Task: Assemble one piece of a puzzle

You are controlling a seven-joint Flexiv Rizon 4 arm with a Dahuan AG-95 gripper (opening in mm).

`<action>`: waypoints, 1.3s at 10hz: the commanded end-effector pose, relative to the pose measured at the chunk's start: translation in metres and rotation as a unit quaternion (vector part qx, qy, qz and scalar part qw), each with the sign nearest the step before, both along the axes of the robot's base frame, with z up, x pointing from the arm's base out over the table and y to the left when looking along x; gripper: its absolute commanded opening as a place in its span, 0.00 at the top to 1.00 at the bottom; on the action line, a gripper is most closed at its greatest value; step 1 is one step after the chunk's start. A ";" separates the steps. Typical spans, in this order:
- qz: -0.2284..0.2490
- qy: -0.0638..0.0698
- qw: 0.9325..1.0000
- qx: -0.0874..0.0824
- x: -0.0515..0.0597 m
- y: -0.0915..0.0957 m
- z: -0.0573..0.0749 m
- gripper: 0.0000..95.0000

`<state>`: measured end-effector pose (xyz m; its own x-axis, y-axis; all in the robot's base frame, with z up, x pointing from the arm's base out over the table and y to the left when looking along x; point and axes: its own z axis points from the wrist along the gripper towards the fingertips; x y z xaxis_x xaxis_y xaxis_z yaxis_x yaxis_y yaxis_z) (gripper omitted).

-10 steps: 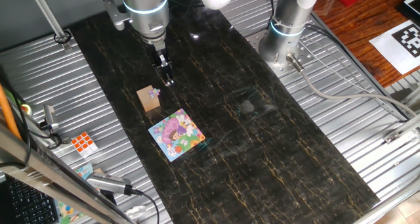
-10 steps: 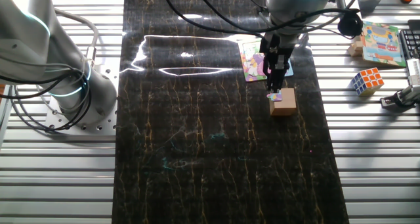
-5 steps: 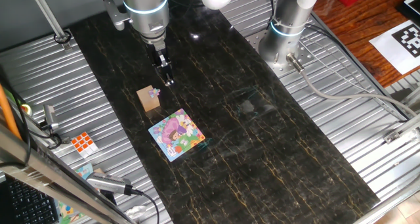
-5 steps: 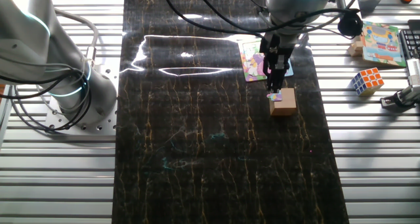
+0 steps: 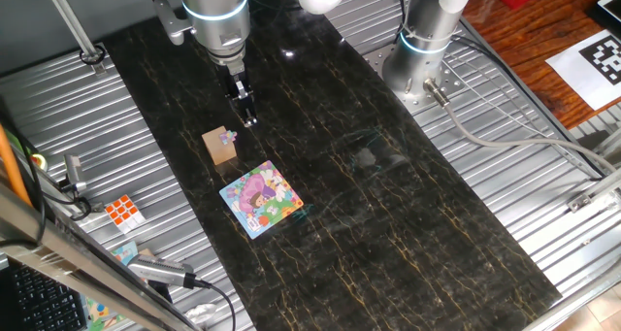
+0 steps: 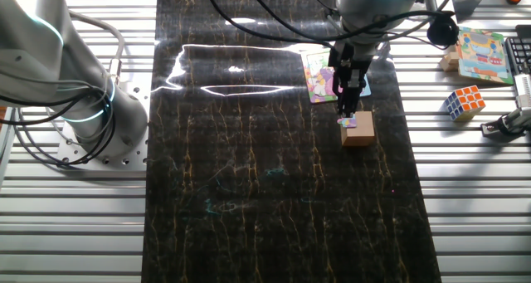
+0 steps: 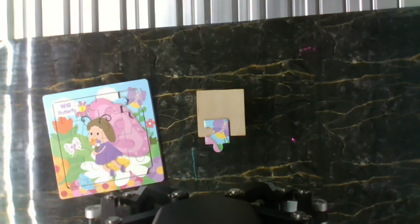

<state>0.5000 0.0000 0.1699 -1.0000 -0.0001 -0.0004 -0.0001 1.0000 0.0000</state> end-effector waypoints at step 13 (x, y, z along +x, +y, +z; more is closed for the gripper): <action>0.078 -0.006 0.996 0.034 0.000 0.000 0.000 1.00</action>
